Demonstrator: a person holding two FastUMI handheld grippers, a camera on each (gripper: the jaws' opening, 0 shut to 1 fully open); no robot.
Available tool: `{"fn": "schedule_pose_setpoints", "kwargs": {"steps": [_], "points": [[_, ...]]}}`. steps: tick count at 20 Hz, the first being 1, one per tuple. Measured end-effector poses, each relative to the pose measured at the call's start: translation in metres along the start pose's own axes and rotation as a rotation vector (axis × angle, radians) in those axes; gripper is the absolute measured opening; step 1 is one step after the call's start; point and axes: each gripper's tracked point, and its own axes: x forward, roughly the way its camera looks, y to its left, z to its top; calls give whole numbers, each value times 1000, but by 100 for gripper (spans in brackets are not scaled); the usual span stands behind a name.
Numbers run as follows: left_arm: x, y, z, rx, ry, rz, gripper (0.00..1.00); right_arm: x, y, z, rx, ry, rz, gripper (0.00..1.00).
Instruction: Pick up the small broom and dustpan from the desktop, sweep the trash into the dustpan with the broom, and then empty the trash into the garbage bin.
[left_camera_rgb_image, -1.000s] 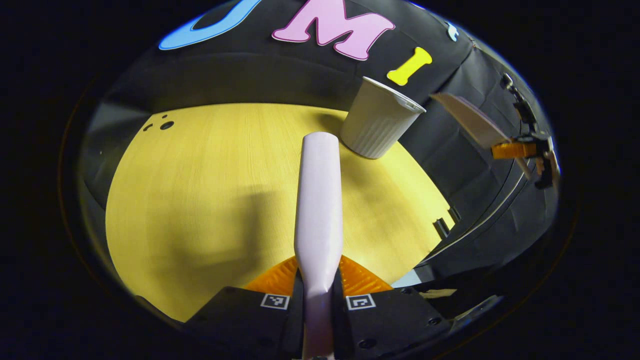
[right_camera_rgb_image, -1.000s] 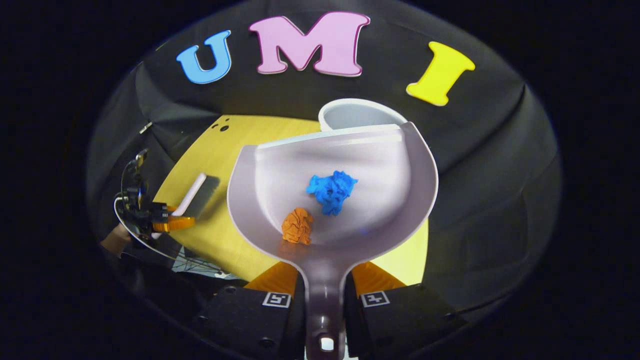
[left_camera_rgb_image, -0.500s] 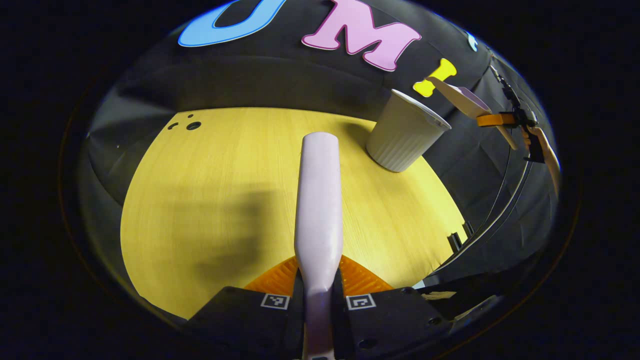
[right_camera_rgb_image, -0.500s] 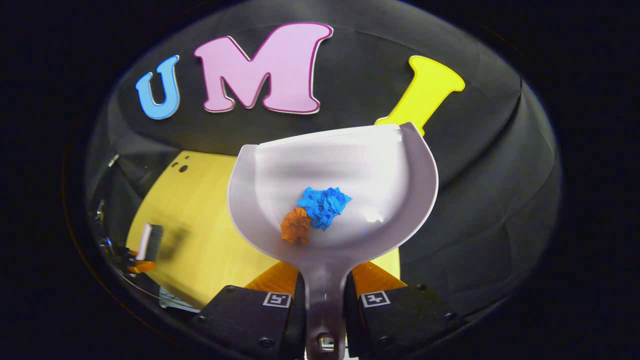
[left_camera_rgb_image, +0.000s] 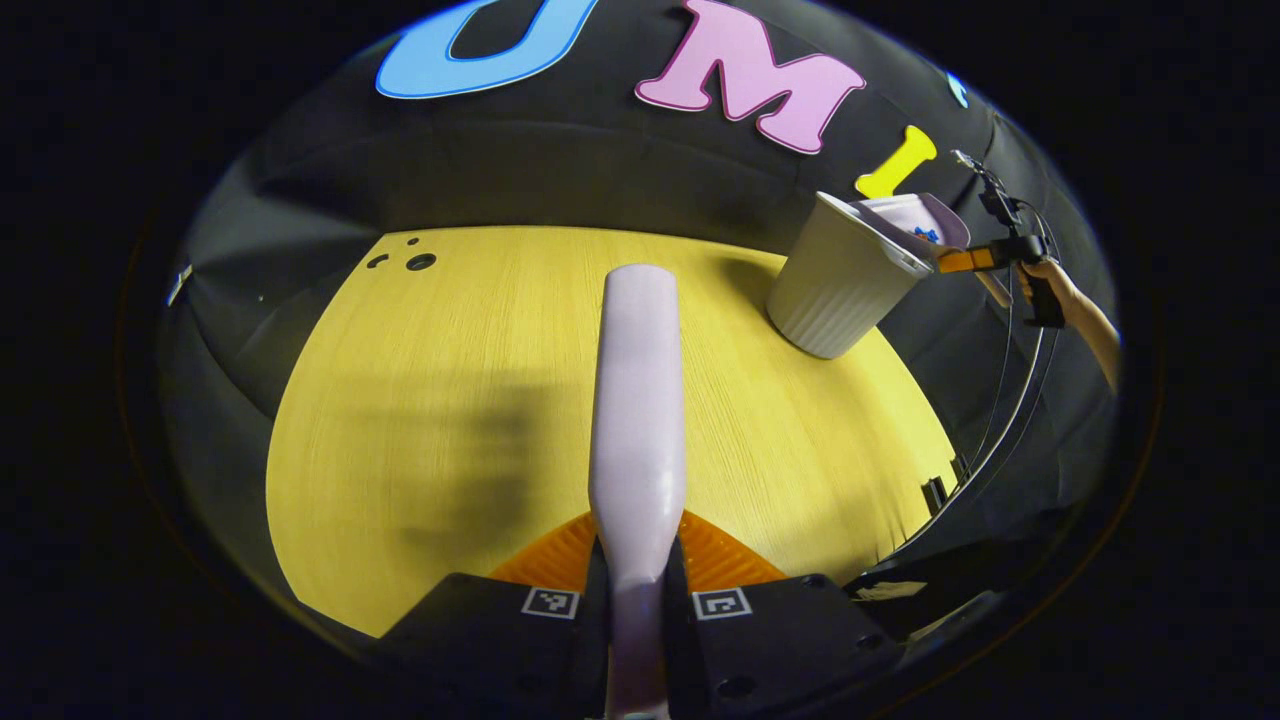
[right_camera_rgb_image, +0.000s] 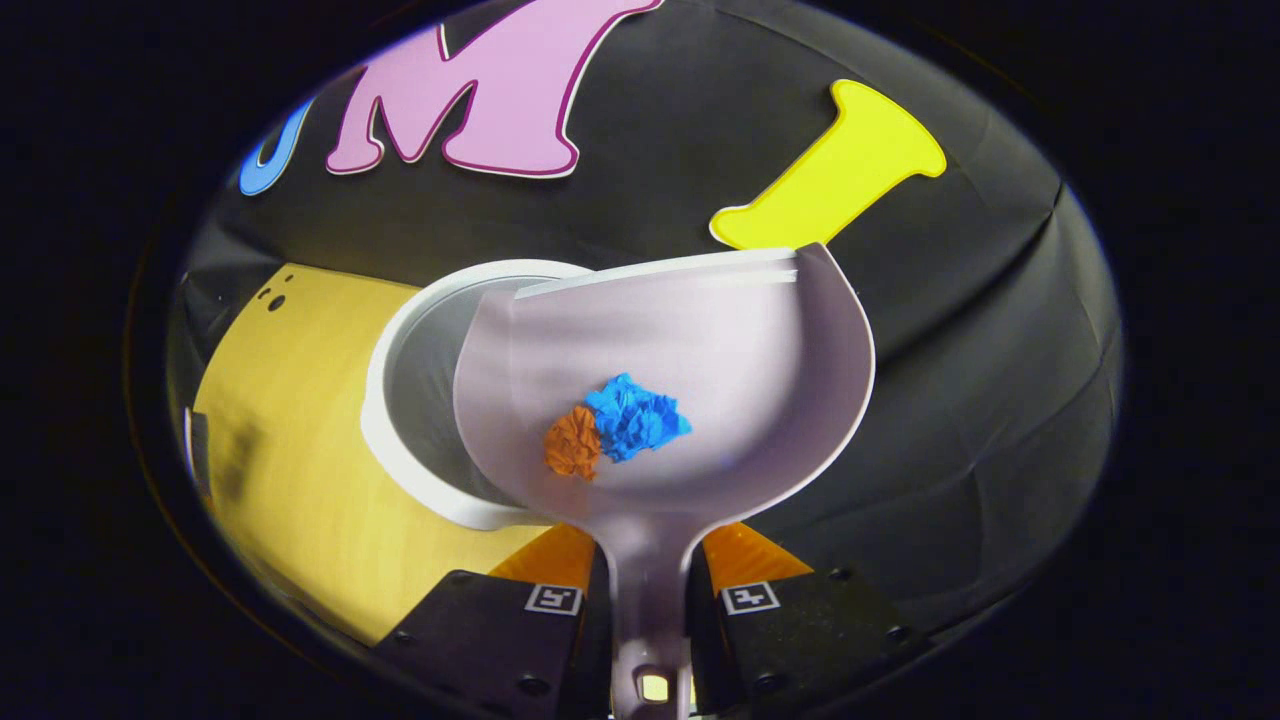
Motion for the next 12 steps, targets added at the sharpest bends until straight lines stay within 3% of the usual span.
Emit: {"fn": "schedule_pose_setpoints", "kwargs": {"steps": [6, 12], "points": [[-2, -1, -3, -18, -3, 8, 27, 10, -8, 1, -156, -43, -113, 36], [-4, -3, -8, -36, -1, 18, 27, 11, -25, 11, -493, -118, -264, 35]]}}
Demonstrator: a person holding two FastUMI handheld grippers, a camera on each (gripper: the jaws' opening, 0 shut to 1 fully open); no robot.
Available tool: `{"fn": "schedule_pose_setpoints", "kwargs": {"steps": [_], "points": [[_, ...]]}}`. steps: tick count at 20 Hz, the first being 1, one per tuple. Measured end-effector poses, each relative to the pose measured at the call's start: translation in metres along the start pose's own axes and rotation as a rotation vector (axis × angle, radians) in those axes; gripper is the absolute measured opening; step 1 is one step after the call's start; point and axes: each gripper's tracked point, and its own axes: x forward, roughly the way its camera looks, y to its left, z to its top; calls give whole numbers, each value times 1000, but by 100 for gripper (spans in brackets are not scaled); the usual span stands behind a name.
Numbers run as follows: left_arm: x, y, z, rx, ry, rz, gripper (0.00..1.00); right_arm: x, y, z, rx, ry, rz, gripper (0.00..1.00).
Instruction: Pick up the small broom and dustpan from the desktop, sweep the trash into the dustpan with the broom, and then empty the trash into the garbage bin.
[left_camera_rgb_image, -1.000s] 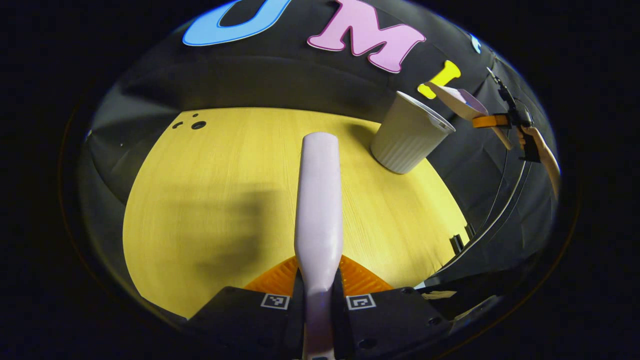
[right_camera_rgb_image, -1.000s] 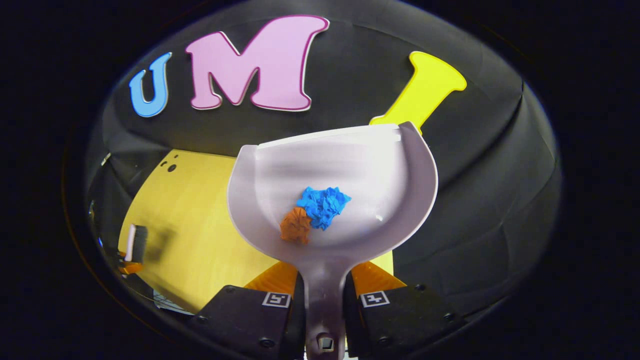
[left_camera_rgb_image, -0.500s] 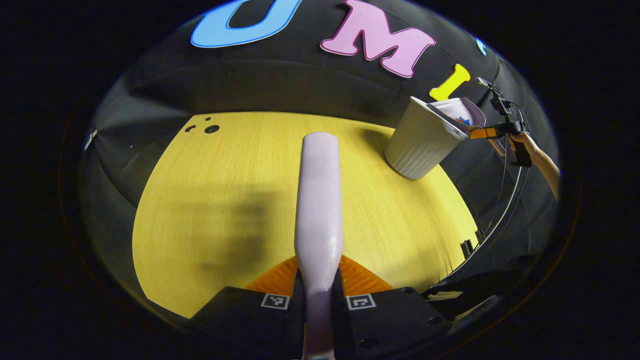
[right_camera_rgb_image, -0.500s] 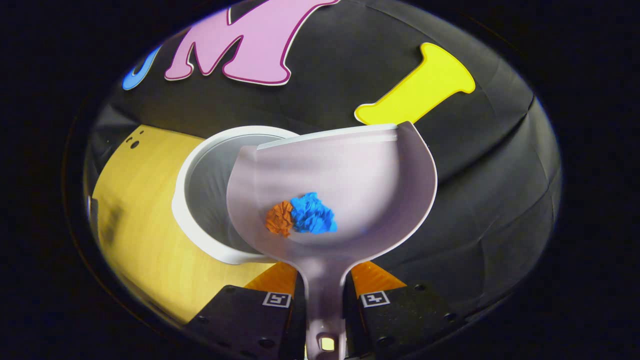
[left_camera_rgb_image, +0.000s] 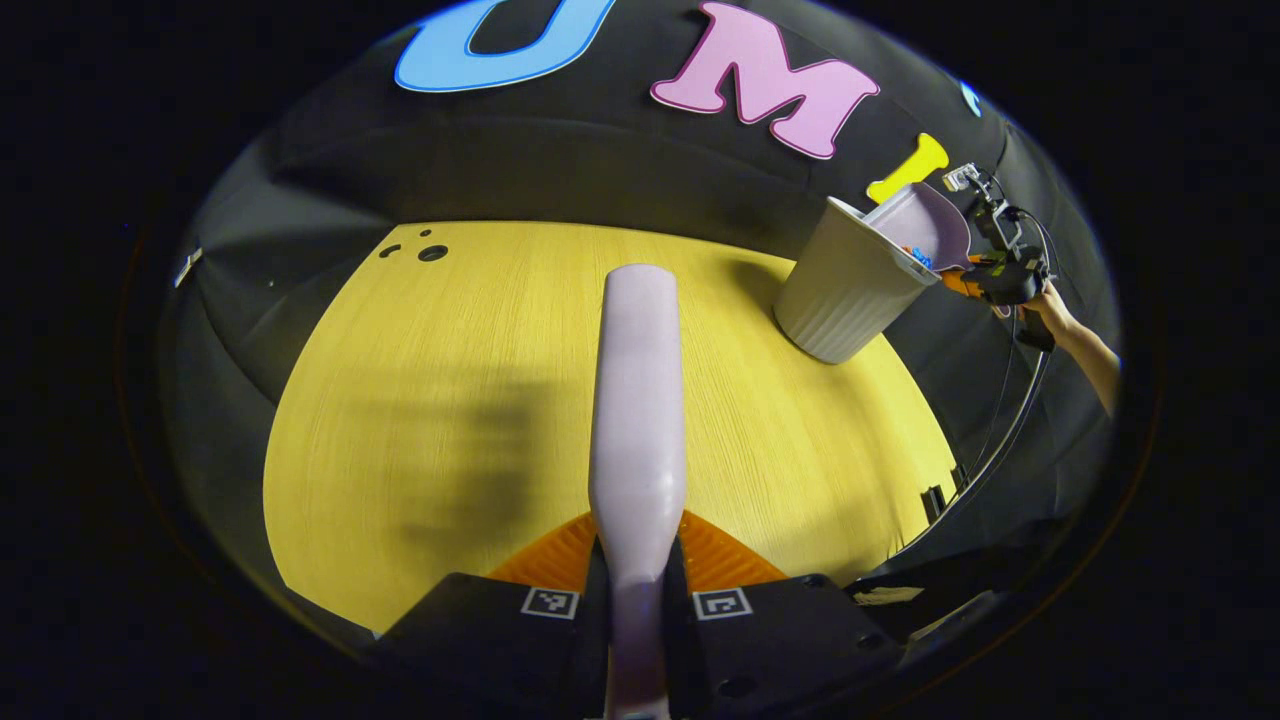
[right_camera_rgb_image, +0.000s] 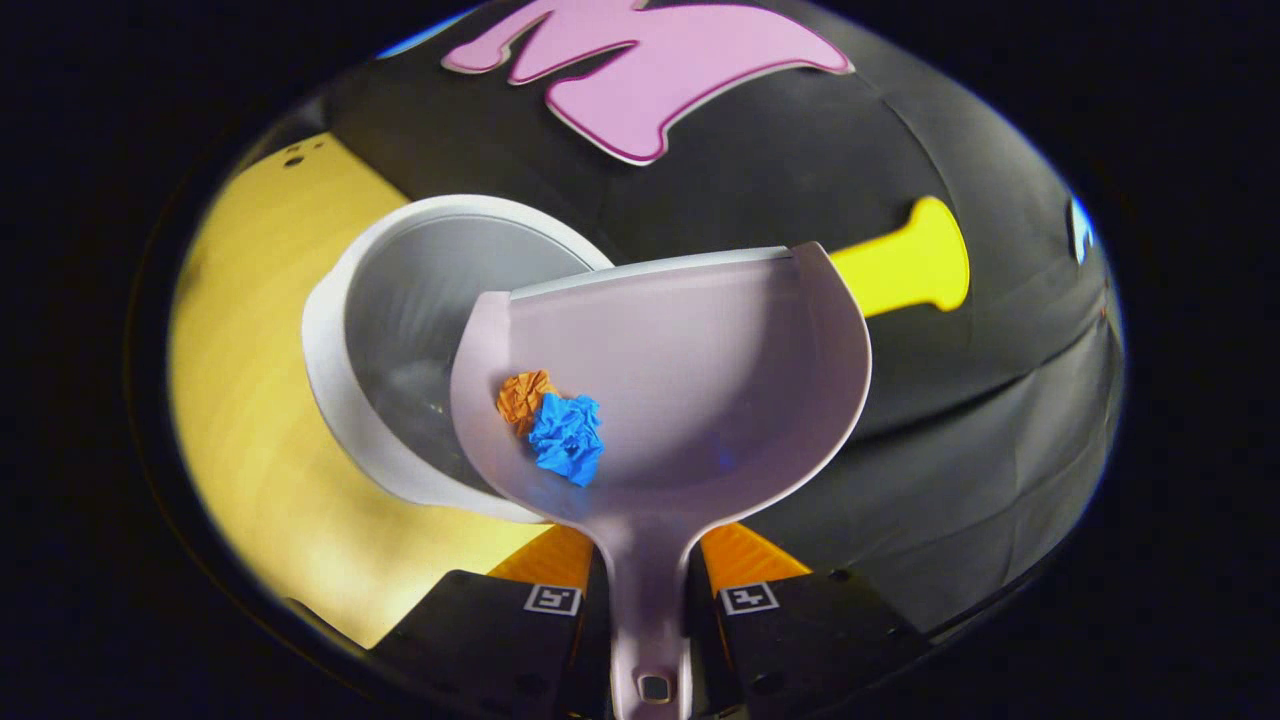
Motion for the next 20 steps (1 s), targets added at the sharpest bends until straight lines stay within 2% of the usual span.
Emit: {"fn": "schedule_pose_setpoints", "kwargs": {"steps": [2, 6, 10, 13, 14, 15, 17, 18, 20], "points": [[-1, 0, -4, -5, 5, 3, 28, -4, -9, -1, -90, -28, -47, 36], [-3, 2, -13, -22, 18, 17, 27, -19, -28, -9, -190, -47, -102, 36], [-9, 11, -24, -43, 27, 46, 27, -16, -37, -4, -320, -70, -154, 35], [-12, 9, -32, -100, 38, 27, 27, -18, -44, -2, -409, -98, -189, 35], [-12, 9, -35, -110, 41, 22, 30, -19, -49, -2, -445, -105, -203, 36], [-13, 11, -37, -110, 43, 26, 27, -21, -51, -2, -482, -110, -218, 36], [-12, 14, -41, -105, 50, 35, 31, -23, -60, 0, -547, -120, -247, 36], [-12, 14, -41, -107, 52, 36, 28, -24, -60, 1, -571, -121, -258, 36], [-12, 14, -40, -109, 50, 36, 28, -24, -61, 3, -602, -124, -265, 35]]}}
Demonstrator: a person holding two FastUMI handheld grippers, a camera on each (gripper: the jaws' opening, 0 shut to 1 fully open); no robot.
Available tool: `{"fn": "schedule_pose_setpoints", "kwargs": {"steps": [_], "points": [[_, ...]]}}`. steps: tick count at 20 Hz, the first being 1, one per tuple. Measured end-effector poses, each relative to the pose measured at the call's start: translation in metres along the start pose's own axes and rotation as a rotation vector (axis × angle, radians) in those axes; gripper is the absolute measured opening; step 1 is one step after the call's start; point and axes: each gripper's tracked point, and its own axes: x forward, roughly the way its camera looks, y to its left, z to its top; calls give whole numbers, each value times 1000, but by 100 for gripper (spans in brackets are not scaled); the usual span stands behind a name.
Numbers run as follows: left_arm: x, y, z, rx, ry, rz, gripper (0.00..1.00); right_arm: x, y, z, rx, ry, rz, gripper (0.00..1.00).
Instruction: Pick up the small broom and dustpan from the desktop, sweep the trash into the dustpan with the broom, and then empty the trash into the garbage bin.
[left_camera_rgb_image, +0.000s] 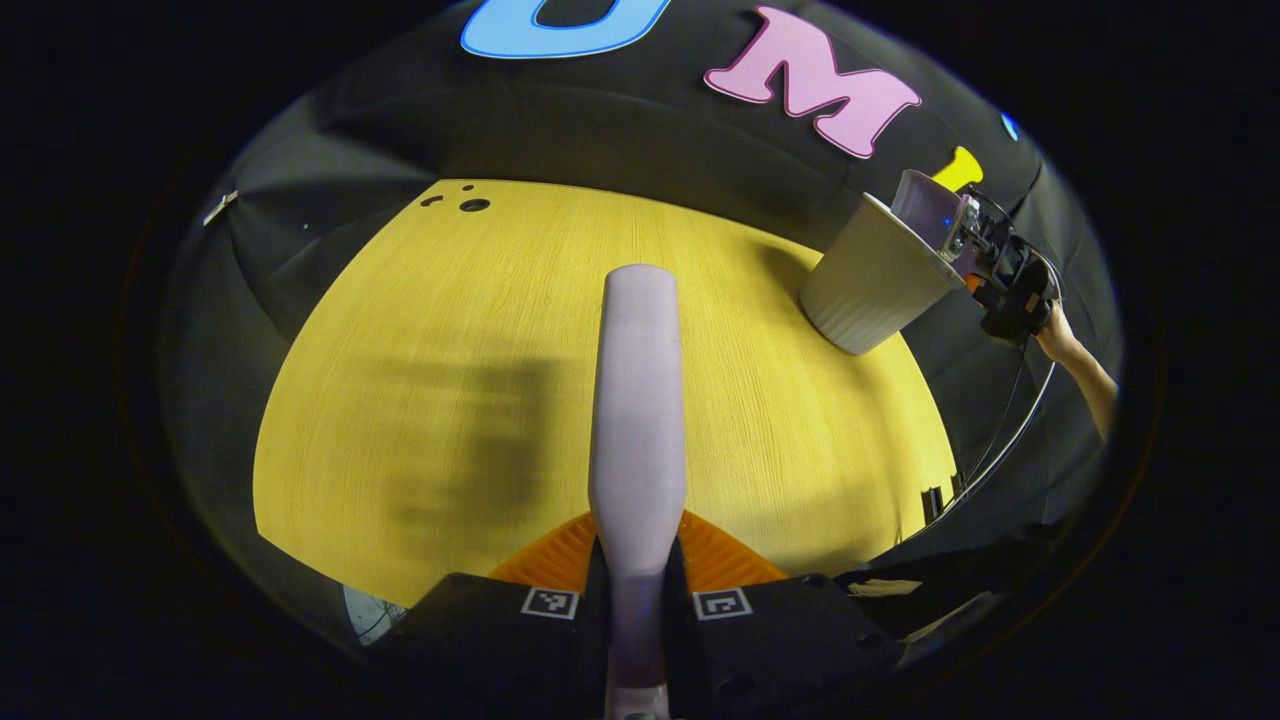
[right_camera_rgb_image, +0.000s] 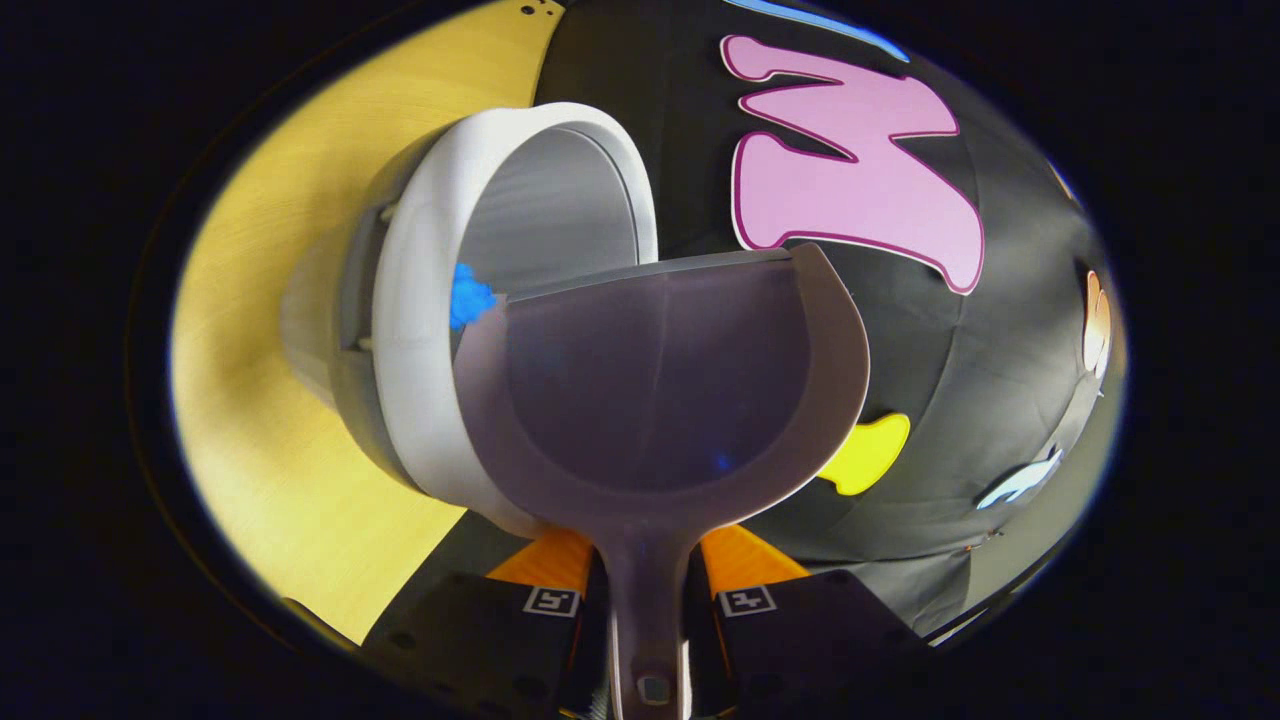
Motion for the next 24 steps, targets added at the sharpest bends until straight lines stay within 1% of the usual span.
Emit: {"fn": "schedule_pose_setpoints", "kwargs": {"steps": [2, 5, 7, 9, 10, 11, 13, 14, 15, 16, 17, 18, 19, 20, 21, 22, 23, 24], "points": [[0, 0, 0, 2, -4, 3, 27, 1, 0, -2, 12, 7, 8, 35], [0, 1, 0, 2, -6, 7, 27, 0, 5, -4, 121, 29, 62, 36], [-1, 1, 3, -6, -16, 5, 28, -3, 9, -5, 260, 40, 107, 35], [-4, 0, 8, -19, -36, -2, 24, -2, 8, -5, 397, 67, 145, 36], [-5, 1, 11, -23, -43, -2, 27, -4, 6, -4, 470, 81, 164, 35], [-6, 4, 14, -25, -53, 5, 27, -4, 6, -2, 617, 98, 196, 36], [-9, 7, 18, -30, -64, 11, 27, -5, 3, 10, 847, 99, 225, 36], [-10, 7, 20, -37, -72, 6, 28, -6, -1, 15, 922, 97, 228, 36], [-11, 6, 21, -45, -81, 0, 27, -4, -3, 17, 975, 91, 230, 36], [-12, 5, 22, -53, -87, -6, 30, -4, -3, 18, 1001, 87, 228, 36], [-12, 5, 21, -55, -90, -8, 30, -5, -2, 15, 1018, 83, 226, 36], [-13, 6, 22, -50, -103, -3, 27, -4, 0, 20, 1088, 64, 245, 36], [-15, 8, 24, -41, -122, 14, 31, -3, -1, 24, 1157, 43, 266, 36], [-16, 8, 25, -31, -135, 22, 27, -3, -2, 28, 1216, 30, 287, 36], [-16, 8, 24, -20, -141, 29, 27, -5, -6, 32, 1267, 19, 303, 36], [-16, 8, 24, -7, -141, 36, 31, -7, -8, 37, 1327, 10, 333, 36], [-16, 9, 23, 10, -146, 49, 28, -9, -7, 41, 1357, 4, 358, 35], [-15, 8, 22, 21, -151, 55, 31, -10, -4, 42, 1378, 2, 384, 36]]}}
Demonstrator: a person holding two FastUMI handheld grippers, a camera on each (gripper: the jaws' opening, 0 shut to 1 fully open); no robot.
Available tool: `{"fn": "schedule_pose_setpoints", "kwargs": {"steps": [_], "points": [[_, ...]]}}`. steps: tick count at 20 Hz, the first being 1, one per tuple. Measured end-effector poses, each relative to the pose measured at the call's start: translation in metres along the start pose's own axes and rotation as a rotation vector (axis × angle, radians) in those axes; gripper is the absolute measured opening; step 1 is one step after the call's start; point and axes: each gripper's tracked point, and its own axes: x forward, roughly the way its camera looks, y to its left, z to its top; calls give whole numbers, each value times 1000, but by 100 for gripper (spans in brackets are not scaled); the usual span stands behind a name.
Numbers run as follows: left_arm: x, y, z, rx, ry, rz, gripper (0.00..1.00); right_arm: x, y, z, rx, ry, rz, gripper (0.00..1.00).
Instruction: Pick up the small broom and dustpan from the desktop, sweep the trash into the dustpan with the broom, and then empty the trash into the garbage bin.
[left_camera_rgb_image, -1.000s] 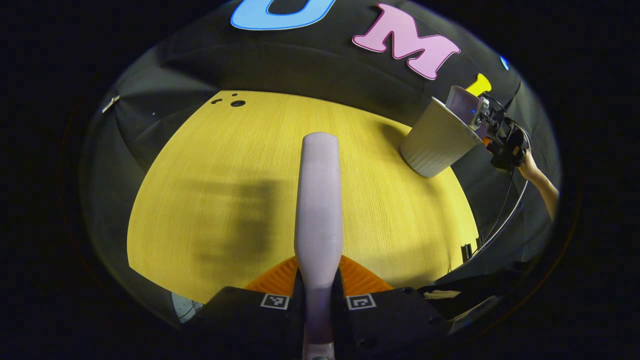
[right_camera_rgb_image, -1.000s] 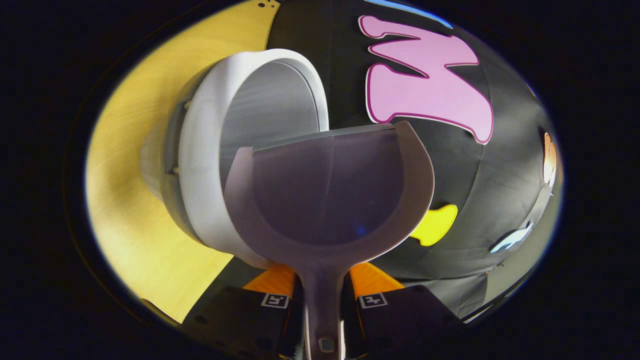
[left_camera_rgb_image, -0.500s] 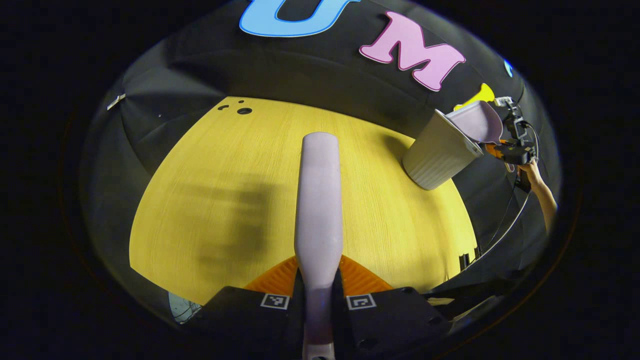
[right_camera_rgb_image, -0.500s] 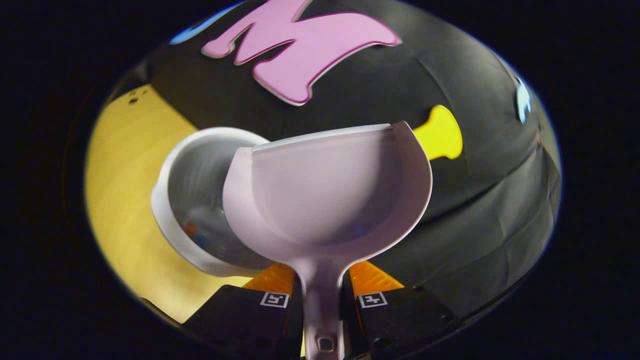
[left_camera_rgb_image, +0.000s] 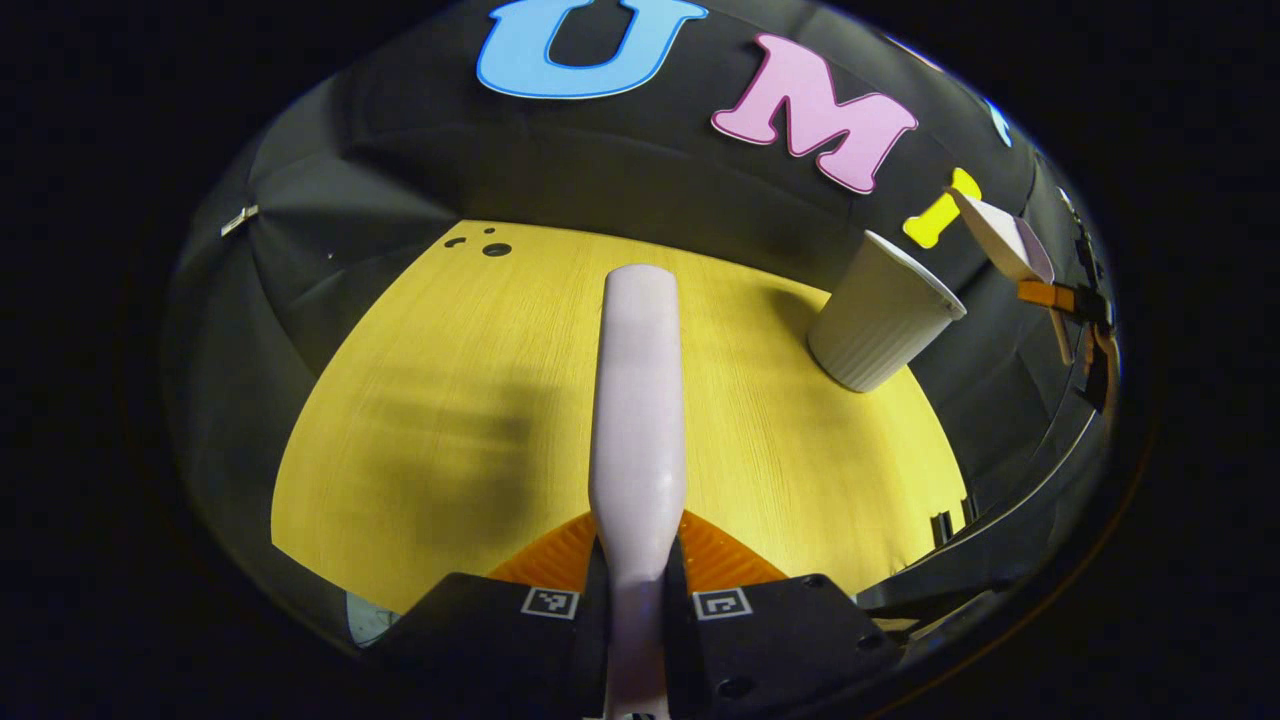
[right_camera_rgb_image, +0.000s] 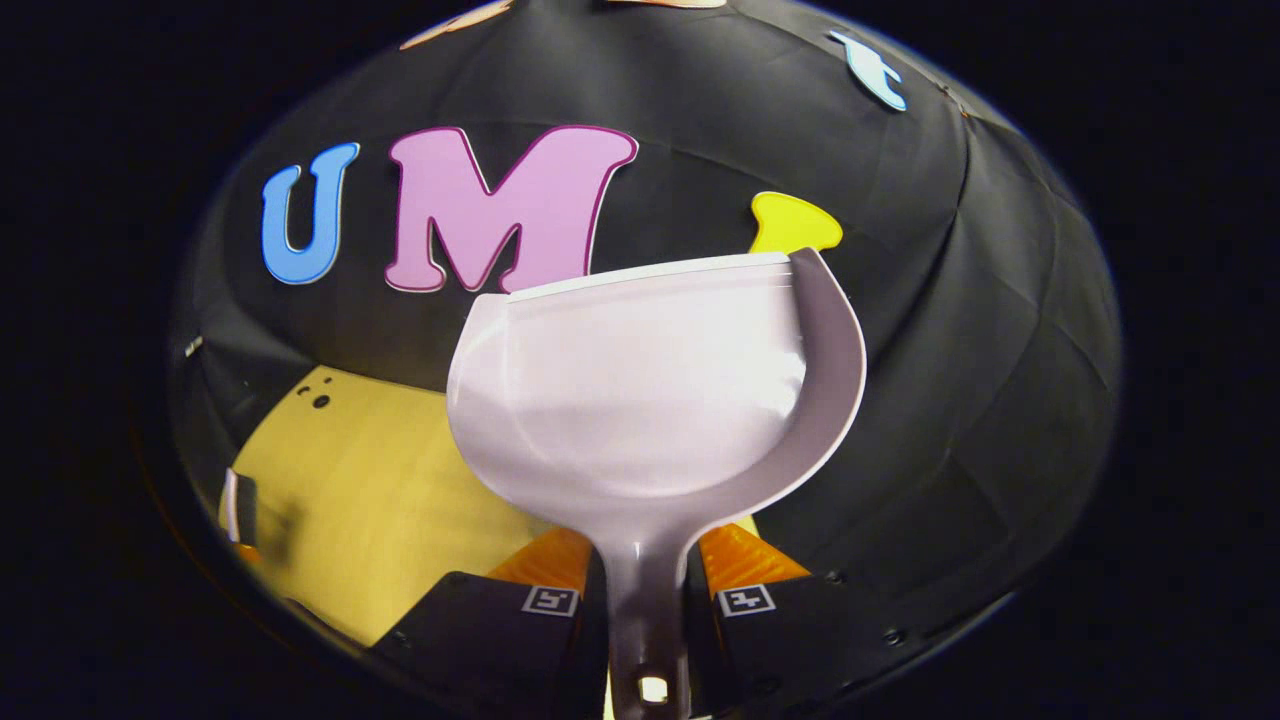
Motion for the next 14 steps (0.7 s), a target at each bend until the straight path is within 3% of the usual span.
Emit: {"fn": "schedule_pose_setpoints", "kwargs": {"steps": [5, 7, 9, 12, 14], "points": [[16, -1, -12, 67, -12, 34, 27, 3, 17, -15, 161, 105, 179, 35], [25, -4, -18, 91, 5, 28, 27, 3, 23, -27, 128, 147, 209, 35], [39, 2, -29, 118, 41, 41, 27, 8, 41, -55, 125, 207, 247, 36], [65, 9, -46, 121, 111, 54, 31, 7, 95, -143, 125, 364, 290, 36], [81, 16, -50, 146, 154, 92, 28, 16, 112, -177, 112, 430, 304, 36]]}}
